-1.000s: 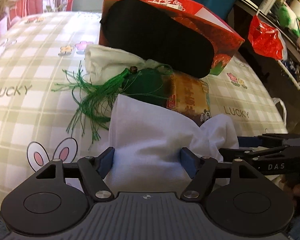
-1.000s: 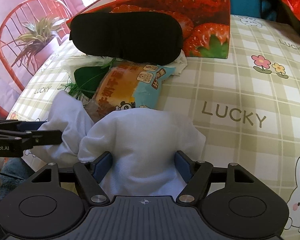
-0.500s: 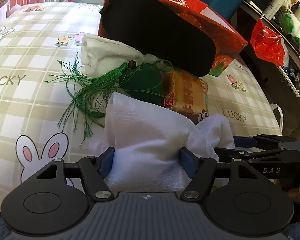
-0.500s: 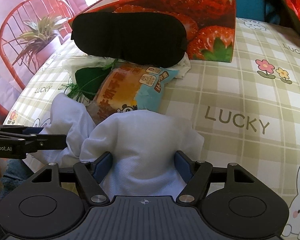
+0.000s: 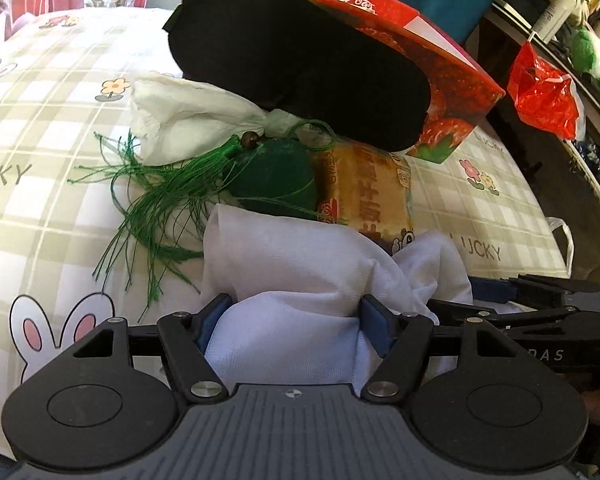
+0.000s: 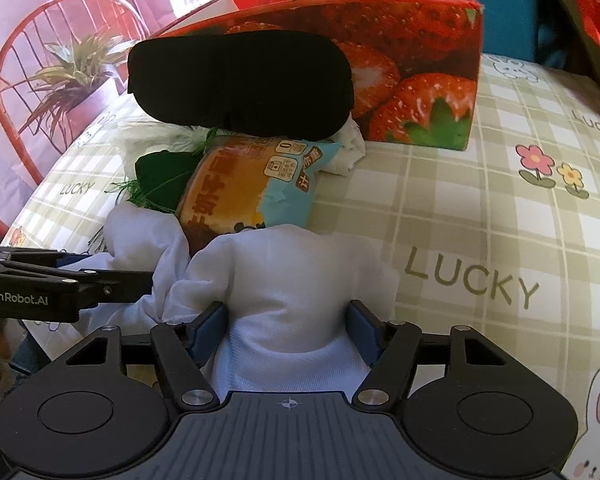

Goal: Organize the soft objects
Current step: 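Close both grippers on the white cloth and lift it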

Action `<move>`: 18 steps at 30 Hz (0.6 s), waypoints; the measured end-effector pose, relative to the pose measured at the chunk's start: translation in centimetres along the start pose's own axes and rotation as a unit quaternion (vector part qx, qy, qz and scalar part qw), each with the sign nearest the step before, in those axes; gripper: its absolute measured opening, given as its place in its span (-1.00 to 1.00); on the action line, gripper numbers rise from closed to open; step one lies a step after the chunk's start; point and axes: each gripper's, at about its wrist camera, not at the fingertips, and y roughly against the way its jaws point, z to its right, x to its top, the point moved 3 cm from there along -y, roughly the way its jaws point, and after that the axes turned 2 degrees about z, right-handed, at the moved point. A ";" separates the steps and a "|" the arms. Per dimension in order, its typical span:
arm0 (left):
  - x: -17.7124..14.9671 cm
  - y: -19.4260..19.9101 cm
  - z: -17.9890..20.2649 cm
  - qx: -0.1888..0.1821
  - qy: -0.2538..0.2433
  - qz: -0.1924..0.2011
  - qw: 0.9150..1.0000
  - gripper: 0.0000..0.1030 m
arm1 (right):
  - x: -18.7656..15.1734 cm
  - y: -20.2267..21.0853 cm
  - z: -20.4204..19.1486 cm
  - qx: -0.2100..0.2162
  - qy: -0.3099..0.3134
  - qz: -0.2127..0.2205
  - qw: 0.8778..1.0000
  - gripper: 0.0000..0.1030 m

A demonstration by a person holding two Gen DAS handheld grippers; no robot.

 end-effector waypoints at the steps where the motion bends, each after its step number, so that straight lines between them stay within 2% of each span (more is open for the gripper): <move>1: -0.1 0.1 -0.1 0.000 0.001 0.000 1.000 0.40 | -0.1 0.1 0.1 0.001 -0.003 0.000 1.000 0.21; 7: 0.1 2.9 -0.6 0.018 0.001 0.020 1.000 0.31 | -0.6 0.9 0.4 0.004 -0.019 -0.005 1.000 0.20; 9: 0.5 4.1 -0.5 0.027 -0.003 0.036 0.999 0.22 | -0.7 1.0 0.6 0.005 -0.022 -0.005 1.000 0.20; 11: 1.0 5.1 -0.1 0.036 -0.008 0.050 0.998 0.00 | -0.8 1.0 0.5 0.005 -0.023 -0.005 1.000 0.20; 12: 1.2 5.6 0.2 0.038 -0.012 0.057 0.998 -0.04 | -0.8 1.0 0.5 0.004 -0.023 -0.004 1.000 0.20; 18: 1.5 6.8 1.2 0.042 -0.030 0.074 0.996 -0.06 | -0.8 1.1 0.5 0.004 -0.022 -0.005 1.000 0.20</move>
